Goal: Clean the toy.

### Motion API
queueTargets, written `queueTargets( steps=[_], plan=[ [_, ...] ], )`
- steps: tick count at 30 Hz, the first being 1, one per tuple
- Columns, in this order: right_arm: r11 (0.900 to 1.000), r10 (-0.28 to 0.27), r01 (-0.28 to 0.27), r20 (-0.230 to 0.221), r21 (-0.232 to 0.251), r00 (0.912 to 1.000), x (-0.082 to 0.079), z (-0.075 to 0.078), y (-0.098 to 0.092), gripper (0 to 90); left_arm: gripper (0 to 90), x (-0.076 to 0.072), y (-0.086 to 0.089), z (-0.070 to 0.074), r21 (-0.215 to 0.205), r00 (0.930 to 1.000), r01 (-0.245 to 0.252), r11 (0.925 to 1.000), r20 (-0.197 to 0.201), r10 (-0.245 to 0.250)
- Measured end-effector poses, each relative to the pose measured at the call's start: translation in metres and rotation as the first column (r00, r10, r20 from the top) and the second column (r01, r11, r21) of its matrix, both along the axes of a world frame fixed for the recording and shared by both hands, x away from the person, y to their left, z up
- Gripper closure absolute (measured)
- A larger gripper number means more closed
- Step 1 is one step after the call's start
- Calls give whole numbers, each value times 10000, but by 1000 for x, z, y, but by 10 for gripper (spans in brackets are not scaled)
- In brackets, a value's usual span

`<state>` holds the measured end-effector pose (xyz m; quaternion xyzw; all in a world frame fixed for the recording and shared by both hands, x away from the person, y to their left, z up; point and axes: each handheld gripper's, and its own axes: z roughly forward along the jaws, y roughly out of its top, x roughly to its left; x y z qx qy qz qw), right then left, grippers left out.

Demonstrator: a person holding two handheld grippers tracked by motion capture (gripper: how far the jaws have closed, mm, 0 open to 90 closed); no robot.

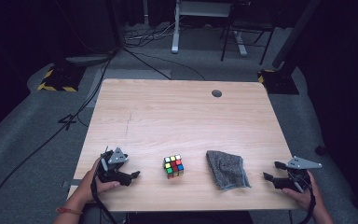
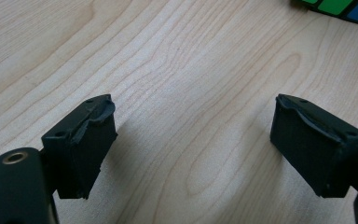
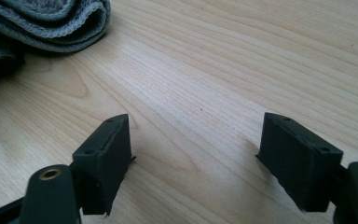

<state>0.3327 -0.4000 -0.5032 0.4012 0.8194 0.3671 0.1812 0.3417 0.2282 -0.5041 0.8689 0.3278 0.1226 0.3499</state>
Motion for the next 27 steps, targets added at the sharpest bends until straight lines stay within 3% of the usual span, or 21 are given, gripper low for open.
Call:
queueTargets(
  steps=[27],
  plan=[
    [10000,-51,51,24,-46,10000,0,0,0,243,145,1,0,0,-23,10000,-2,10000,-25,2]
  ],
)
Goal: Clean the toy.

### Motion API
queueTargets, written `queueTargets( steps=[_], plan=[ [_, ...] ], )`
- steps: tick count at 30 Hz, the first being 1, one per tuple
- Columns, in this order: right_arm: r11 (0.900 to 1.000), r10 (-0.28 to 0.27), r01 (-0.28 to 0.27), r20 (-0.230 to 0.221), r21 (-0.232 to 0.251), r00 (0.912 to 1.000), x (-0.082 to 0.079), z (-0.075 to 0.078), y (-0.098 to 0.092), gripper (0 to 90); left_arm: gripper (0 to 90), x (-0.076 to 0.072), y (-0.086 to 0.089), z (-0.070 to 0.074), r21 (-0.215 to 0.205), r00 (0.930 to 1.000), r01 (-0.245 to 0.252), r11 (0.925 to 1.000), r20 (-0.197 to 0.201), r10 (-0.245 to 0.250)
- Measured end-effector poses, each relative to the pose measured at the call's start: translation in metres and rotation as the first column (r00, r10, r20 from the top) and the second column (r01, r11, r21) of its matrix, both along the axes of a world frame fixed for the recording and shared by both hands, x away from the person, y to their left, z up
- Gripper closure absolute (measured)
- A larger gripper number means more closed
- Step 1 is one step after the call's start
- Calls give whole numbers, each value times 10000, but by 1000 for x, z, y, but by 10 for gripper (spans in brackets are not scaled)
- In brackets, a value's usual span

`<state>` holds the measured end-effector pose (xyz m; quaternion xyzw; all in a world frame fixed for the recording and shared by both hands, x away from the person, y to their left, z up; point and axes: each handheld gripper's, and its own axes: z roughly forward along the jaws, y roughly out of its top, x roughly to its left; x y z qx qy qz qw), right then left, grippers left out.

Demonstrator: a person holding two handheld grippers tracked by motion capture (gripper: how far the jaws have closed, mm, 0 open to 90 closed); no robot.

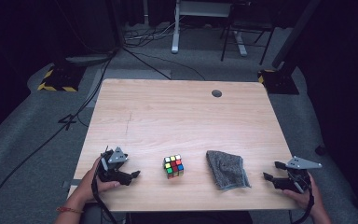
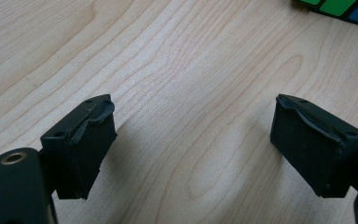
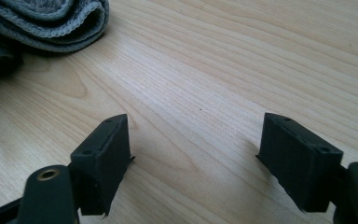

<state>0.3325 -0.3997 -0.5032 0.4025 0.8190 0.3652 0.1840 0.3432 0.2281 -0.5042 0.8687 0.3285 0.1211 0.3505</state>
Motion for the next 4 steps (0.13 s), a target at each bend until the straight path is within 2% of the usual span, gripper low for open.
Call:
queueTargets(
  steps=[4],
  plan=[
    [10000,-4,4,2,-4,10000,0,0,0,243,145,0,0,0,-1,10000,1,10000,-3,-1]
  ],
)
